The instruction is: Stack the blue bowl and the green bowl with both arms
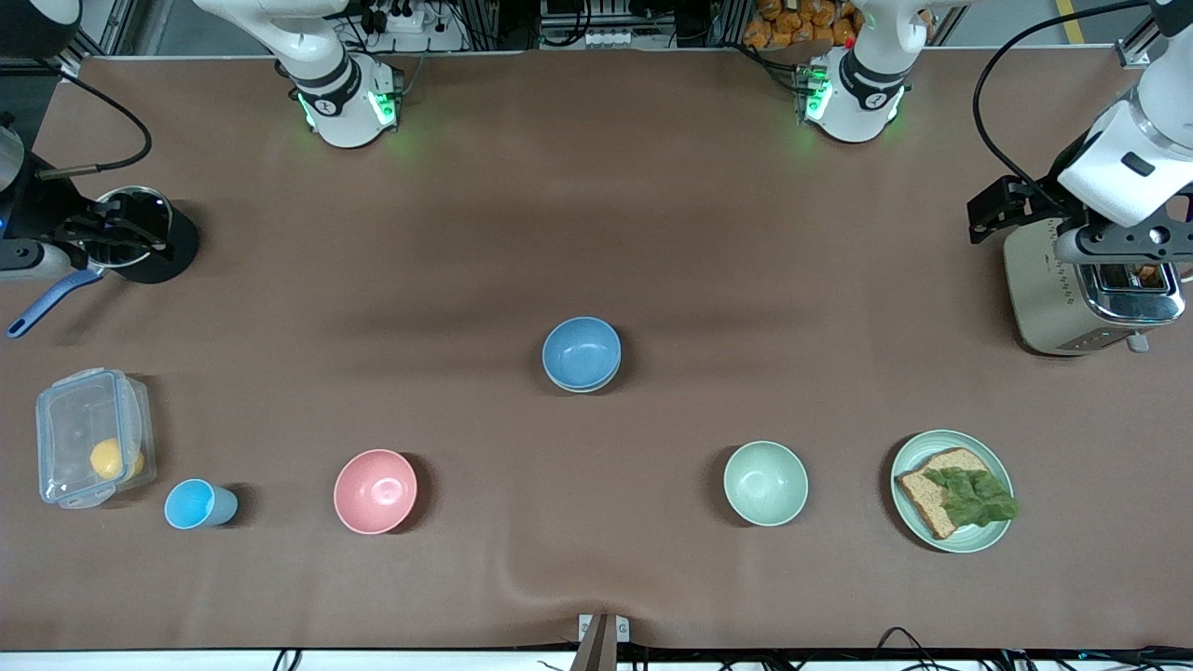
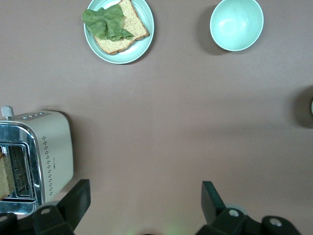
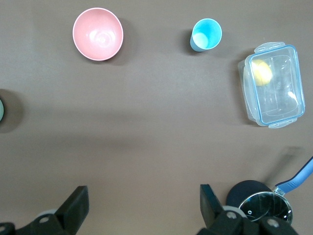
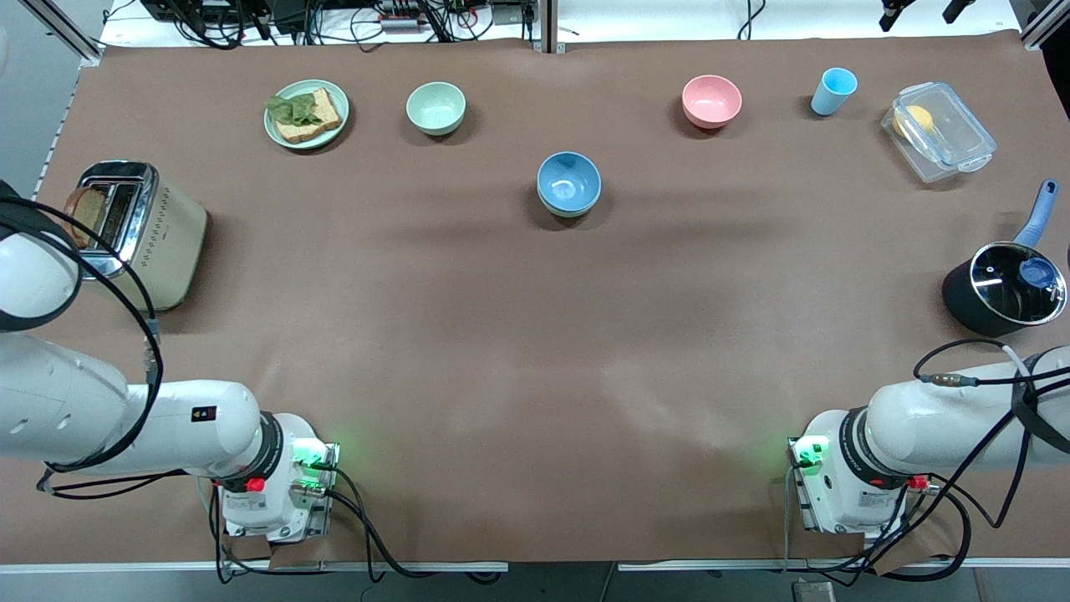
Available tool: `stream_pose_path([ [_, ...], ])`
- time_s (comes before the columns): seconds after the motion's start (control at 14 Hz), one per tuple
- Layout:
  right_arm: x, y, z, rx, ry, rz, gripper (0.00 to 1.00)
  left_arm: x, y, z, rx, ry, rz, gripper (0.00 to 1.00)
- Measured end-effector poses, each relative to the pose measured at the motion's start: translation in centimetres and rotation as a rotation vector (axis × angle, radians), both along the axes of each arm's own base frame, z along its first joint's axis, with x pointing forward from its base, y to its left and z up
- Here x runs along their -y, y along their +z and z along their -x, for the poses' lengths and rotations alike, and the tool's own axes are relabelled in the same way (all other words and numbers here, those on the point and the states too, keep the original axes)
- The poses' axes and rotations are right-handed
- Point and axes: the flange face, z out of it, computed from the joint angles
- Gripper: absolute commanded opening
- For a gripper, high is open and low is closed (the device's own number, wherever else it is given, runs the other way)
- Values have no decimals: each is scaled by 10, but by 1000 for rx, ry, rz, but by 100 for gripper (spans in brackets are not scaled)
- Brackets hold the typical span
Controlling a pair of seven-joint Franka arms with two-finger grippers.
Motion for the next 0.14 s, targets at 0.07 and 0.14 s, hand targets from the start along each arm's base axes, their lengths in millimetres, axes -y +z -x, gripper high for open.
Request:
stream_pose_path([
  [0.07,0,0,0,0,0,0,100,0,0,1,-3,0,2,100],
  [0.14,0,0,0,0,0,0,100,0,1,2,-7,0,3,100],
])
